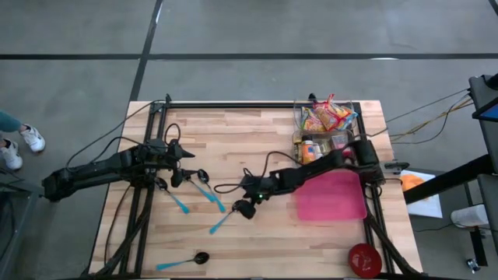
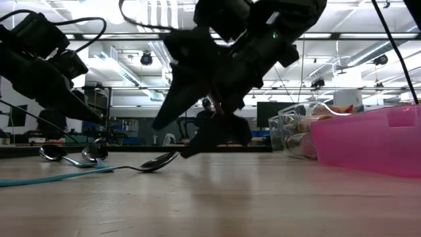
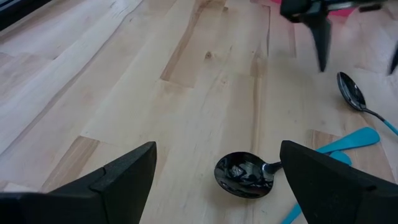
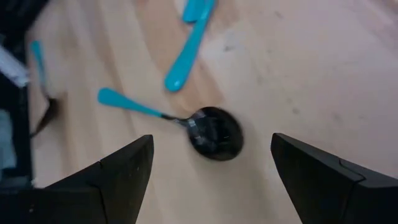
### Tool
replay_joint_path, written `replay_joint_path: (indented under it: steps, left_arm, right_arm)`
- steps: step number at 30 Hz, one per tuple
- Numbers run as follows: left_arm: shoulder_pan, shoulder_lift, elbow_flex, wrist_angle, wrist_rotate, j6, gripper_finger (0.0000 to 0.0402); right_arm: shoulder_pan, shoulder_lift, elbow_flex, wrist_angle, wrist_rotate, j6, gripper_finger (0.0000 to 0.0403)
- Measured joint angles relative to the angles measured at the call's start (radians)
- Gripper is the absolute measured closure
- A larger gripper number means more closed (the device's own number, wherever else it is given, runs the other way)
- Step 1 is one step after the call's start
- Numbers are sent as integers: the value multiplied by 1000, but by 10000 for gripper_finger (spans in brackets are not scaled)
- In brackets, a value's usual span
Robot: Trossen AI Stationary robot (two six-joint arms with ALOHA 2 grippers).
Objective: Pick & Place Food Item
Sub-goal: Put the blue spoon into the red bin
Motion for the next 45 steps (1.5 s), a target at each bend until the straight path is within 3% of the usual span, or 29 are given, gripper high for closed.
replay_joint_path:
  steps: [10, 29, 45]
  left_arm:
    - [0, 0, 0, 0, 0, 0, 57]
    - [0, 0, 0, 1, 0, 0, 57]
    - [0, 0, 0, 1, 0, 0, 57]
  right_arm:
    - [-1, 59, 8, 67, 20, 35, 83]
    - [36, 58, 7, 32, 27, 8, 87]
    - [41, 61, 3, 29, 103, 7, 250]
